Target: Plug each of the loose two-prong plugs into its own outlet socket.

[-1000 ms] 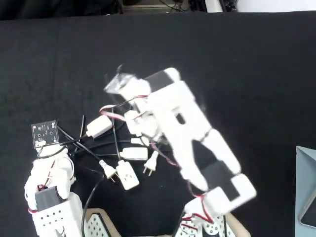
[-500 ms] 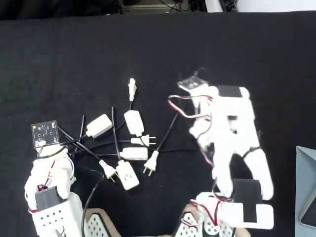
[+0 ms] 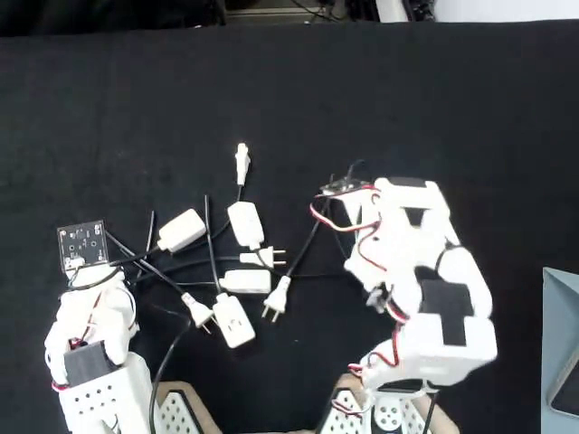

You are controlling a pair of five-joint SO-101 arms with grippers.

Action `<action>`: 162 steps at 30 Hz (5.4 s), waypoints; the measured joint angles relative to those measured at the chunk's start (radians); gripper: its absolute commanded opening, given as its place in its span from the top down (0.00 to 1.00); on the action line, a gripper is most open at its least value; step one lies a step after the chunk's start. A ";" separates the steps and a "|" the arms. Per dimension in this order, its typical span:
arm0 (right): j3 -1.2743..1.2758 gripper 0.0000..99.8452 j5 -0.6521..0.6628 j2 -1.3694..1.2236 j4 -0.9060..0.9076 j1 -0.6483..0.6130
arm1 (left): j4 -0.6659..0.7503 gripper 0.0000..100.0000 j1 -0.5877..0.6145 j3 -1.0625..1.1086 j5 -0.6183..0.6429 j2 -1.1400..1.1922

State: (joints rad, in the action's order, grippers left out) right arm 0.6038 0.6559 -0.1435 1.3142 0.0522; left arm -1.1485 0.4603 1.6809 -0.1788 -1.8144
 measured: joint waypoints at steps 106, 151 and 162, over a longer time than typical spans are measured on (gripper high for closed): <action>0.605 0.99 -0.631 1.671 -0.261 -0.638 | 0.000 0.97 -0.559 -0.542 0.003 -0.005; 0.663 0.99 -0.779 1.550 -0.338 -0.393 | 0.009 0.78 -0.196 -0.925 -0.321 1.344; 0.222 0.99 -0.760 0.919 -0.384 -0.532 | 0.012 0.78 0.051 -0.861 -0.222 1.344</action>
State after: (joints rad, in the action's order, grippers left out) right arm 0.8263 -0.1036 0.7756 0.9306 -0.4803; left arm -1.1362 0.5109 0.8201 -0.4012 -0.4703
